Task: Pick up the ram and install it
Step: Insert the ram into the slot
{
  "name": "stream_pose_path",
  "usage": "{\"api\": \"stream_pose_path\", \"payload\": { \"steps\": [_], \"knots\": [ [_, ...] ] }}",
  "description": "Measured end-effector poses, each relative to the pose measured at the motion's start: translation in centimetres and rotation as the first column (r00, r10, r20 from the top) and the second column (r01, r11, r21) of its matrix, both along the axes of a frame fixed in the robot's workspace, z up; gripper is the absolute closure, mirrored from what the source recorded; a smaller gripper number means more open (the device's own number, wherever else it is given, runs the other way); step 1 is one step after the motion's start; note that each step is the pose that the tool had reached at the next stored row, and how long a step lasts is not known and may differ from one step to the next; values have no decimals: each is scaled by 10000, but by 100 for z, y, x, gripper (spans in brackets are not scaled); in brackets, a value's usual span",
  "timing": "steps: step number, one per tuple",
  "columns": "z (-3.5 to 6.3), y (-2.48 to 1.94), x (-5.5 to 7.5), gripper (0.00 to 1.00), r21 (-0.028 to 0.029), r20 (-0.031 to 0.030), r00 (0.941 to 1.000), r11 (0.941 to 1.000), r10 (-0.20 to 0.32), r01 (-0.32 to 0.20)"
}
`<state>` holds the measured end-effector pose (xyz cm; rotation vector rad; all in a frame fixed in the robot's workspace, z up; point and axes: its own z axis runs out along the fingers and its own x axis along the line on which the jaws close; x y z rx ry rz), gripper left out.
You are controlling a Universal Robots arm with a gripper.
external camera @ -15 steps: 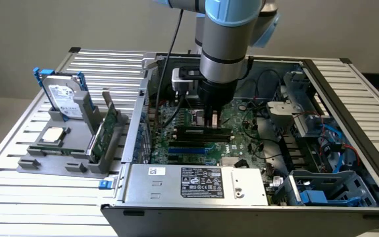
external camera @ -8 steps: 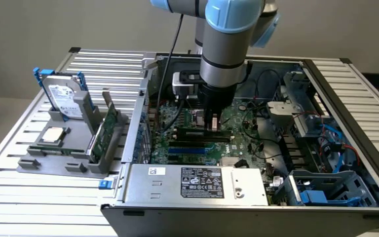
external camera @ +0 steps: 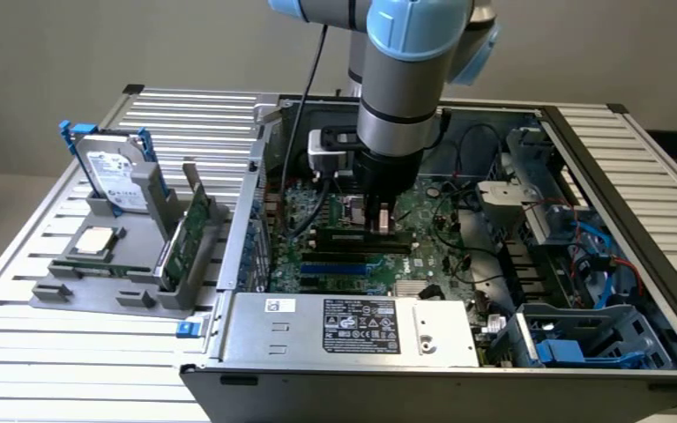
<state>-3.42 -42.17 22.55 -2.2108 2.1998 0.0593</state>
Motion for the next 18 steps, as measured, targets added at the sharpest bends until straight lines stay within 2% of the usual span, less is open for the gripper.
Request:
{"api": "stream_pose_path", "payload": {
  "steps": [8, 13, 18],
  "knots": [
    [1, -2, 5, 86, 3, -55, 9998, 9999, 169, -169],
    [0, -2, 25, 86, 2, -70, 9997, 9997, 239, -239],
    [-2, -1, 26, 86, -43, -157, 9996, 9997, 240, -241]
  ]
}}
